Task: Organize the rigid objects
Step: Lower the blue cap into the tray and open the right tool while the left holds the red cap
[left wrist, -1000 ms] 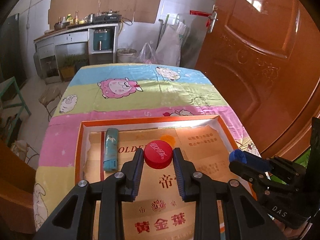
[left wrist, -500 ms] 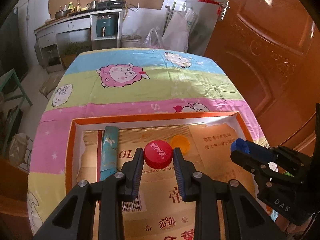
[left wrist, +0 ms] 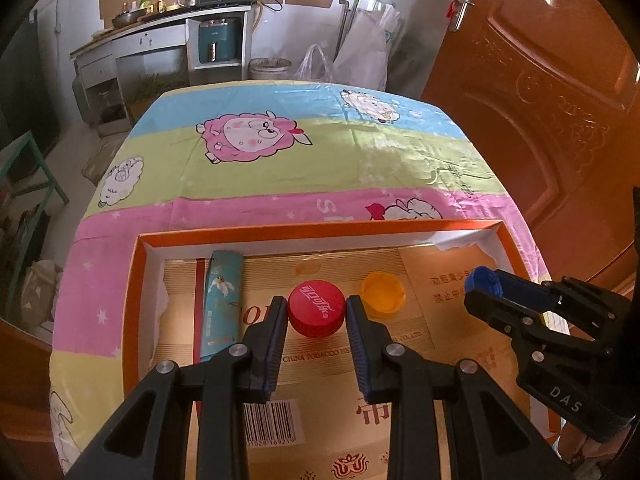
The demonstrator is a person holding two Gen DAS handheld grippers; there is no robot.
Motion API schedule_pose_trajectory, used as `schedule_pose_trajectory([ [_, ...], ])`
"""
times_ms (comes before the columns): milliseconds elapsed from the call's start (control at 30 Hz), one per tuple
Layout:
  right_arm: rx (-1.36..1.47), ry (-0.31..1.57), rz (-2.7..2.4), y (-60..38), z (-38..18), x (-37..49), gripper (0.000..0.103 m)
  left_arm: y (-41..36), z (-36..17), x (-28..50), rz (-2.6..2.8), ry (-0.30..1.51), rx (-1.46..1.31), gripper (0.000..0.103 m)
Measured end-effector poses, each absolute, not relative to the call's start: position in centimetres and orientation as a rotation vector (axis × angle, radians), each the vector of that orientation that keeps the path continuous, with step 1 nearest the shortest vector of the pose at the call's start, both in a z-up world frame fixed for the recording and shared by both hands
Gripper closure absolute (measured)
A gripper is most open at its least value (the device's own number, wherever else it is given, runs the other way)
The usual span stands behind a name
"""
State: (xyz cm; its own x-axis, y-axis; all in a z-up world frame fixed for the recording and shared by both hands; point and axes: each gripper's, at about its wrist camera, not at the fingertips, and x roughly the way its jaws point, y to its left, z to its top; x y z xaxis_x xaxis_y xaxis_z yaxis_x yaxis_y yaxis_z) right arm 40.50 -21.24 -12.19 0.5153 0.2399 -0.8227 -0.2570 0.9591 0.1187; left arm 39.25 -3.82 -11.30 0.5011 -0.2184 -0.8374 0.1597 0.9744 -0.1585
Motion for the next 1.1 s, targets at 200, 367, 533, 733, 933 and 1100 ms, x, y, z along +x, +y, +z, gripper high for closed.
schedule_pose_trajectory([
  [200,-0.027,0.994,0.296,-20.9,-12.5,40.9,0.072,-3.9,-11.7,39.4,-0.229,1.029,-0.059,0.073],
  [367,-0.025,1.006,0.294,-20.9,-12.9,41.1,0.072,-4.1,-11.9,39.6,-0.228,1.033,-0.055,0.073],
  [533,-0.026,1.015,0.292,-21.0,-13.2,41.4,0.072,-4.2,-12.3,39.8,-0.231,1.039,-0.055,0.073],
  [733,-0.032,1.027,0.292,-20.8,-13.8,41.8,0.072,-4.2,-12.9,40.2,-0.229,1.055,-0.051,0.073],
  [933,-0.049,1.03,0.293,-20.7,-14.2,41.8,0.072,-4.2,-13.0,40.1,-0.236,1.048,-0.042,0.072],
  [1100,-0.064,1.024,0.291,-20.6,-14.3,41.8,0.072,-4.0,-13.0,40.1,-0.259,1.038,-0.052,0.072],
])
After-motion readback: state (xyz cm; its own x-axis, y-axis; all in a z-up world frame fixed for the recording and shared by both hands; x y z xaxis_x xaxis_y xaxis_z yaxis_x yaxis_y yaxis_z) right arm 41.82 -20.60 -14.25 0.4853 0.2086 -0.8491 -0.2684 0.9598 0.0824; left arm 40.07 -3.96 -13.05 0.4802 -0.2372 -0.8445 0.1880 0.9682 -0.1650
